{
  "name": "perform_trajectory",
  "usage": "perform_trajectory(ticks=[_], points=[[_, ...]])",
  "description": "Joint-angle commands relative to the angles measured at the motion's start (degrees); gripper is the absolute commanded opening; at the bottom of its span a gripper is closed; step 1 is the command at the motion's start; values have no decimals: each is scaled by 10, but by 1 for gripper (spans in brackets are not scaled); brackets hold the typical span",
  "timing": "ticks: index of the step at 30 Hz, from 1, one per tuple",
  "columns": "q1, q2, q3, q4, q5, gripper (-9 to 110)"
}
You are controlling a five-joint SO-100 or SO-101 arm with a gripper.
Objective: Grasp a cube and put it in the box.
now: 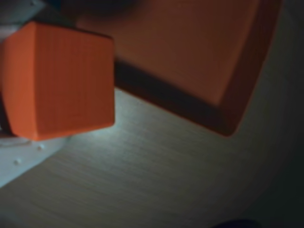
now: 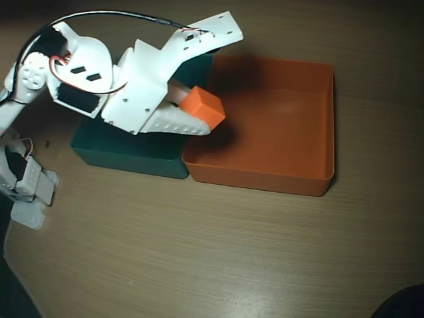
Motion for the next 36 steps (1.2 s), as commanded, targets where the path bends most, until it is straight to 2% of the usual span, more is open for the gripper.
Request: perform_trajectory(ticks=[1, 13, 24, 27, 36], points=[[-25, -31, -109, 2, 18, -6], [-99, -243, -299, 1, 67, -6], [-113, -386, -399, -8, 67, -5], [-112, -395, -408, -8, 67, 1], [-109, -397, -409, -8, 62, 34]])
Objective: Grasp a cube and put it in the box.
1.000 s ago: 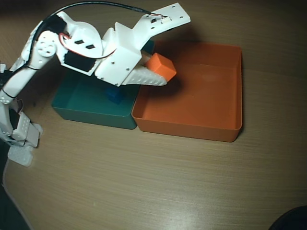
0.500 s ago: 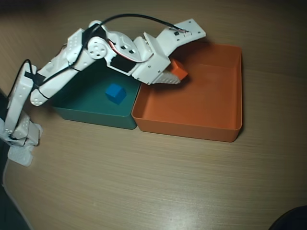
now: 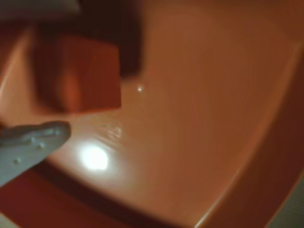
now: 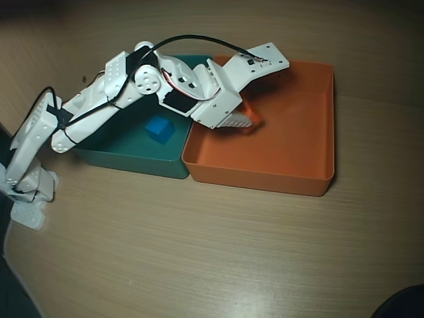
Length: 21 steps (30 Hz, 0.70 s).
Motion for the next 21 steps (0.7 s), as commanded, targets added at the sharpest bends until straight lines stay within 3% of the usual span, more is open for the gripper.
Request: perform_trajectory(ticks=[1, 5, 16, 21], points=[[3, 21, -46, -10, -3, 37], [3, 21, -46, -10, -3, 42], [1, 28, -46, -10, 3, 42], [1, 28, -42, -10, 3, 34]])
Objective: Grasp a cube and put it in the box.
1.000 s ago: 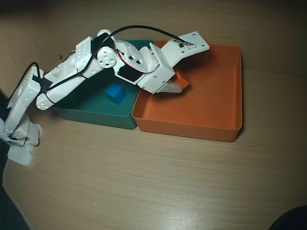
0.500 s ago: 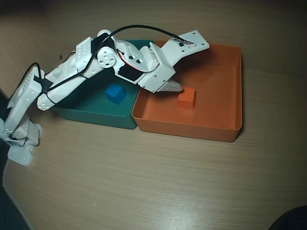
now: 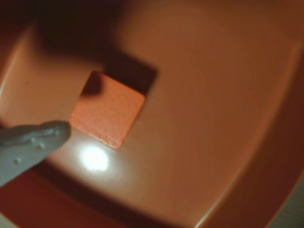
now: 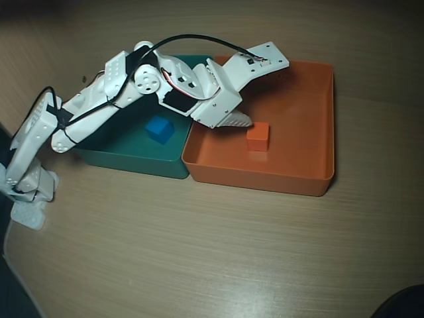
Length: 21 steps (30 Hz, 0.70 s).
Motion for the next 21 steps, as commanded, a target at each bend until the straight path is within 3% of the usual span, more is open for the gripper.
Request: perform_trajectory(ticks=[1, 11, 21], points=[[2, 28, -41, -10, 3, 30], [-2, 29, -41, -10, 3, -7], [6, 86, -6, -2, -1, -6]])
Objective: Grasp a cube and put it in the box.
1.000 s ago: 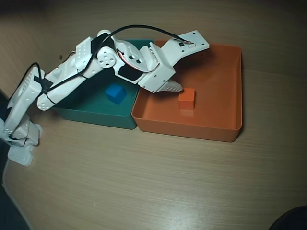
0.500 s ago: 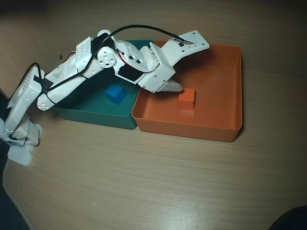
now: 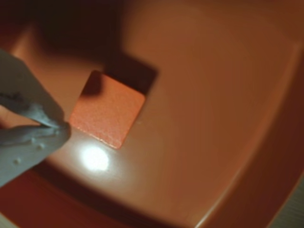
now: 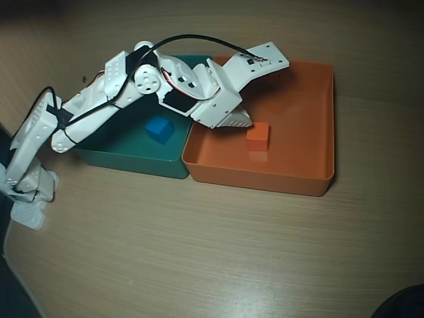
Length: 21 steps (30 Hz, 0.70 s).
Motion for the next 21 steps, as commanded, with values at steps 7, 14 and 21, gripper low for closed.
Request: perform_trajectory(ticks=[7, 14, 21], points=[[31, 324, 258, -10, -6, -6], [92, 638, 581, -11, -8, -6], [197, 915, 855, -11, -8, -6]])
